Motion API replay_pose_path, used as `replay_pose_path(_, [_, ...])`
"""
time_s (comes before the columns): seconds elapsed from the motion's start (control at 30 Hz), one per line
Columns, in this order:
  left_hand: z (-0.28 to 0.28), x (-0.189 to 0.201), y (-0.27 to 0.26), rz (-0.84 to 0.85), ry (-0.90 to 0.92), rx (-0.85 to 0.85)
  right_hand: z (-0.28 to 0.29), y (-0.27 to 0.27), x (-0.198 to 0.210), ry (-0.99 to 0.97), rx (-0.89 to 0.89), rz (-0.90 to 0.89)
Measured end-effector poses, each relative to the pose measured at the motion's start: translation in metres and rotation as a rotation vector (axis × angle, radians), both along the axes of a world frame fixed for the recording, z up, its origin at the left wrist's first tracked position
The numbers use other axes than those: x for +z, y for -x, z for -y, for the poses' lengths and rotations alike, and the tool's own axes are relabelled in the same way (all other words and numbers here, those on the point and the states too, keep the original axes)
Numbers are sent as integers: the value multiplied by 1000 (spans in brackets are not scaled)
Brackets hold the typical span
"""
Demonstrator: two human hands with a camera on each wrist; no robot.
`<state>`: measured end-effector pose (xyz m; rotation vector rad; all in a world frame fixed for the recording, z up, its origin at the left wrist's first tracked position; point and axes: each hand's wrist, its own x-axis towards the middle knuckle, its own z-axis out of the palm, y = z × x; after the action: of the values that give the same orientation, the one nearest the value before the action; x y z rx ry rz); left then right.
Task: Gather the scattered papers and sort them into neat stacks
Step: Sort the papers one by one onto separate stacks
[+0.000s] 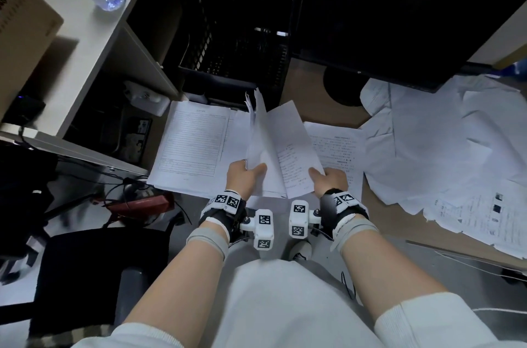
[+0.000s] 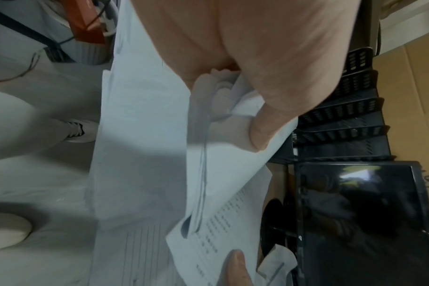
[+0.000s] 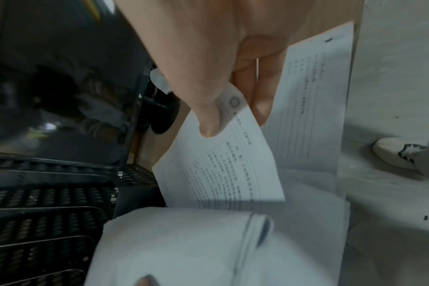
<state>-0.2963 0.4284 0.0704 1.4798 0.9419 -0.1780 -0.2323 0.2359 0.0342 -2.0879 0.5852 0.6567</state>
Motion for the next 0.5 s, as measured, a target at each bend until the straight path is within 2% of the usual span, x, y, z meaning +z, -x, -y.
replay_pose_path(0.1, [21,0,-1,16,43,19,25,5,-4,30,11,18])
replay_pose_path(0.2, [42,2,1,15,71,20,49,9,-3,57,23,-48])
replay_pose_path(0.4, [78,7,4,-2,101,-103,95,20,-5,-35,-32,-137])
replay_pose_path(0.5, [82,4,3,-10,32,-114,107,24,-20,27,-48,-174])
